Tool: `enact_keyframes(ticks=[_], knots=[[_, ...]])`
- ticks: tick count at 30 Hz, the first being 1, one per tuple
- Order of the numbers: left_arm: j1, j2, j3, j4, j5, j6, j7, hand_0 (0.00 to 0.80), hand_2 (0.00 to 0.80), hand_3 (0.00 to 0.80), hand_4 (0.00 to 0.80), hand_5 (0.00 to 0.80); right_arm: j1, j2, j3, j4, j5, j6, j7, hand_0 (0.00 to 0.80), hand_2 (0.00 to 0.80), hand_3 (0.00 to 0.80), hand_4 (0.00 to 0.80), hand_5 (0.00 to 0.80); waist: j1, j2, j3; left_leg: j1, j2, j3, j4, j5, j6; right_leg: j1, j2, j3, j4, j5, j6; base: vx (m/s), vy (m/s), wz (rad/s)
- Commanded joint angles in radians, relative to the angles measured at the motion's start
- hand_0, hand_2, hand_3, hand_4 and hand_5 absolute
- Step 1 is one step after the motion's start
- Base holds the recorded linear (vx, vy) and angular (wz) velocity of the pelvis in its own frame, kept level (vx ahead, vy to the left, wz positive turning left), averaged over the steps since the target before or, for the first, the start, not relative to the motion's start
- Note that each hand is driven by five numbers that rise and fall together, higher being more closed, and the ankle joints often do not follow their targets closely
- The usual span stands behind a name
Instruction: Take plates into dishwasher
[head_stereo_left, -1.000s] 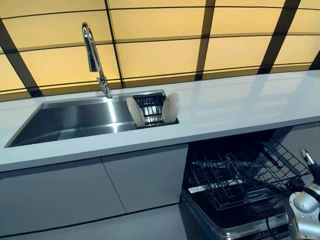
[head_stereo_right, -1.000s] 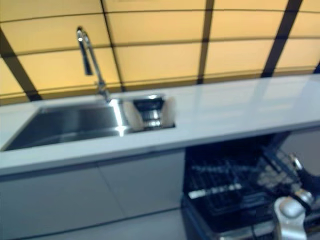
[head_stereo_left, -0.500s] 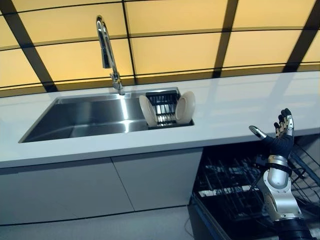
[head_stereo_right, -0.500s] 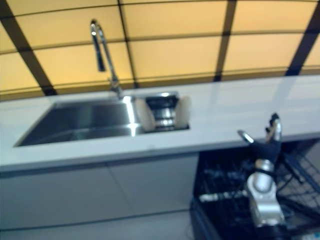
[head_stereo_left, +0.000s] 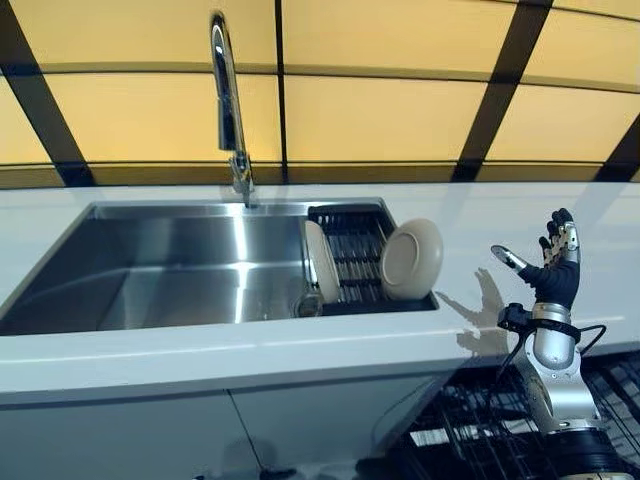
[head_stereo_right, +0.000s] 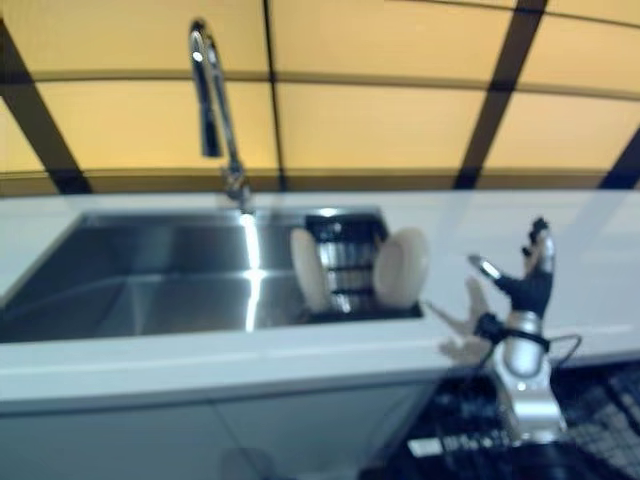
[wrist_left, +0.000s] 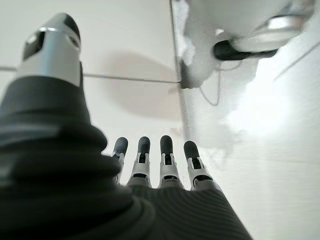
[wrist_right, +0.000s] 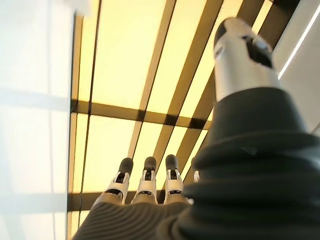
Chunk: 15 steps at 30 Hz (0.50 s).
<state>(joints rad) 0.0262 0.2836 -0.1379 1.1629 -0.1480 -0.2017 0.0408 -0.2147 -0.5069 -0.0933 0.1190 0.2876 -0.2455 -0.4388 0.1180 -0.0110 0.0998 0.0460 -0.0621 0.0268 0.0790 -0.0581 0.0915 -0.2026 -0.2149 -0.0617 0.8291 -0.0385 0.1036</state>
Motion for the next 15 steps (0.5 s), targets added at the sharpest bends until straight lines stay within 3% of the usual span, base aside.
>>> enact_keyframes(ticks=[1,4,5,6,8,9,11,13,15], knots=[[0.000,0.029,-0.037,-0.011,0.035,0.006,0.011,0.000,0.000,0.000,0.000,0.000,-0.104,-0.082,-0.014,-0.002,0.035,-0.016,-0.036,0.000,0.000,0.000,0.000,0.000,-0.007,-0.008,-0.031,-0.056,-0.045,-0.091,-0.006,0.040,-0.016,0.092,0.020,-0.066,-0.359,0.137,-0.018,0.320,-0.240,0.44],[-0.009,0.043,-0.021,-0.013,0.046,0.035,0.003,0.000,0.000,0.000,0.000,0.000,-0.138,-0.070,0.010,0.001,0.029,-0.011,-0.041,0.000,0.000,0.000,0.000,0.000,-0.053,-0.029,-0.016,0.030,-0.064,-0.124,-0.035,-0.008,-0.038,0.061,0.036,-0.083,-0.656,0.189,0.020,0.316,-0.224,0.35],[-0.009,0.043,-0.021,-0.013,0.046,0.035,0.003,0.000,0.000,0.000,0.000,0.000,-0.138,-0.070,0.010,0.001,0.029,-0.011,-0.041,0.000,0.000,0.000,0.000,0.000,-0.053,-0.029,-0.016,0.030,-0.064,-0.124,-0.035,-0.008,-0.038,0.061,0.036,-0.083,-0.656,0.189,0.020,0.385,-0.165,0.10],[-0.010,0.045,-0.019,0.003,0.037,0.046,0.004,0.000,0.000,0.000,0.000,0.000,-0.158,-0.070,0.025,0.010,0.031,-0.007,-0.025,0.000,0.000,0.000,0.000,0.000,-0.093,-0.023,-0.006,0.089,-0.066,-0.163,-0.063,-0.023,-0.045,0.011,0.079,-0.063,-0.771,0.236,0.045,0.389,-0.128,0.12],[-0.012,0.041,-0.026,0.016,0.026,0.050,0.009,0.000,0.000,0.000,0.000,0.000,-0.170,-0.075,0.030,0.012,0.032,0.002,-0.018,0.000,0.000,0.000,0.000,0.000,-0.116,-0.014,0.001,0.115,-0.064,-0.189,-0.070,-0.029,-0.042,-0.017,0.104,-0.041,-0.806,0.254,0.048,0.372,-0.123,0.23],[-0.014,0.037,-0.031,0.031,0.021,0.061,0.017,0.000,0.000,0.000,0.000,0.000,-0.177,-0.077,0.025,0.011,0.035,0.014,-0.010,0.000,0.000,0.000,0.000,0.000,-0.136,-0.004,0.008,0.141,-0.063,-0.226,-0.083,-0.032,-0.034,-0.061,0.120,-0.011,-0.787,0.266,0.047,0.283,-0.134,0.36],[-0.009,0.035,-0.022,0.049,0.032,0.076,0.025,0.000,0.000,0.000,0.000,0.000,-0.172,-0.083,0.015,0.001,0.050,0.031,-0.003,0.000,0.000,0.000,0.000,0.000,-0.142,-0.012,0.007,0.142,-0.071,-0.255,-0.085,-0.041,-0.020,-0.051,0.118,0.024,-0.769,0.261,0.046,0.249,-0.204,0.39],[-0.003,0.035,-0.013,0.065,0.036,0.075,0.031,0.000,0.000,0.000,0.000,0.000,-0.168,-0.083,0.013,-0.009,0.054,0.038,0.003,0.000,0.000,0.000,0.000,0.000,-0.140,-0.025,0.003,0.127,-0.083,-0.266,-0.073,-0.036,-0.020,-0.031,0.105,0.029,-0.772,0.261,0.043,0.115,-0.211,0.44],[0.011,0.039,0.011,0.073,0.035,0.072,0.020,0.000,0.000,0.000,0.000,0.000,-0.164,-0.078,0.018,-0.020,0.067,0.071,0.020,0.000,0.000,0.000,0.000,0.000,-0.129,-0.027,-0.007,0.132,-0.065,-0.240,-0.059,-0.064,-0.028,0.011,0.102,0.014,-0.767,0.243,0.044,0.165,-0.221,0.10]])
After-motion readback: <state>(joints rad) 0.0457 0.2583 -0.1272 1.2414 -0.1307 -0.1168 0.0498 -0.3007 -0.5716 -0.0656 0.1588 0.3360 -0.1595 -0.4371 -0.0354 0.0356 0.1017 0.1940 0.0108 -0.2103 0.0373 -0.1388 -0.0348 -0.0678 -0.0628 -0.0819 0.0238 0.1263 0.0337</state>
